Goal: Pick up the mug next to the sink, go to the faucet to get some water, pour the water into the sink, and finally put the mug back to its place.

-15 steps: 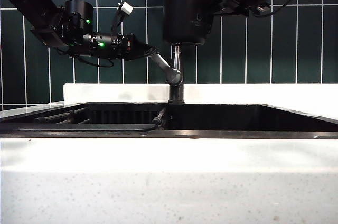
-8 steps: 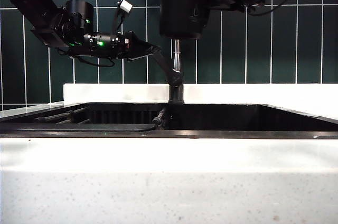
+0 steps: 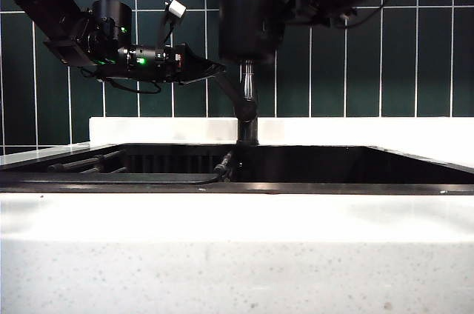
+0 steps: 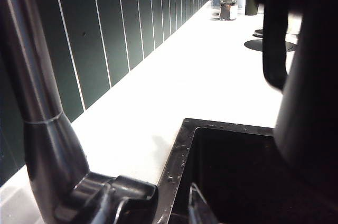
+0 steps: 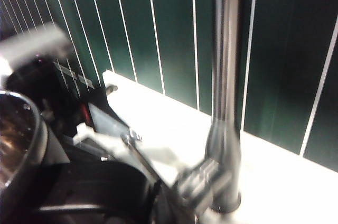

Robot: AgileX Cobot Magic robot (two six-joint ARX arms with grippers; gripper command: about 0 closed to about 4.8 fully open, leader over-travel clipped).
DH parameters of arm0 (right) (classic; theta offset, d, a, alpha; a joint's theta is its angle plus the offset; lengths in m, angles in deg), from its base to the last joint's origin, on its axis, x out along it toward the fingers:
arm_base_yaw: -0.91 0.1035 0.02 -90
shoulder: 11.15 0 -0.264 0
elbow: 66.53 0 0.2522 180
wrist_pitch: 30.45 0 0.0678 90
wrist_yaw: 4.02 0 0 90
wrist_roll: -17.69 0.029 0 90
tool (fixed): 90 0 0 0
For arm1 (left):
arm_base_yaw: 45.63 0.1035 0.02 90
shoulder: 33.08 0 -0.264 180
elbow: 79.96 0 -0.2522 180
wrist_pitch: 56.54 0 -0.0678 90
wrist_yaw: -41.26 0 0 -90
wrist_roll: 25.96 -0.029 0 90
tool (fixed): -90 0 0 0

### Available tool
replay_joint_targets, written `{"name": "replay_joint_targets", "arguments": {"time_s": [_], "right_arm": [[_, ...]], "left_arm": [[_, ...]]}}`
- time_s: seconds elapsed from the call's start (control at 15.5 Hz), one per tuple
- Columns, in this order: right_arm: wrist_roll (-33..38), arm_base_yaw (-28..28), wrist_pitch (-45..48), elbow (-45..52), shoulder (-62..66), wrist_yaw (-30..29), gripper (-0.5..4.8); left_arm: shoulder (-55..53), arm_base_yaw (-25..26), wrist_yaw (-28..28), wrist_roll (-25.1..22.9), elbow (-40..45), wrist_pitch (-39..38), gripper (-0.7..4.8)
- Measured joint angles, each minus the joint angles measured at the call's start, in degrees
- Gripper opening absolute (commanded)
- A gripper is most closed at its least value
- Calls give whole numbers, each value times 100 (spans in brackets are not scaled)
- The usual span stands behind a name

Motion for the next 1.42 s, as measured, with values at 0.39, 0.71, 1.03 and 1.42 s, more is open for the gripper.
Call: {"name": "replay_joint_targets", "arguments": {"time_s": [0.39,0.71,1.03,1.42], "right_arm": [[-24,0,4,-2,-17,-2,-1],[-46,0,-140,-2,-17,-2,-1],[-129,0,-232,-2,-17,-2,-1],[-179,2,-396,-2,-15,-2,-1]], "left_arm": [[-2,-24,-162,109,0,-13,183],[-2,-57,-415,105,2,-173,183],[0,-87,361,-46,2,-195,183],[0,-87,525,-94,0,-197,183]]}}
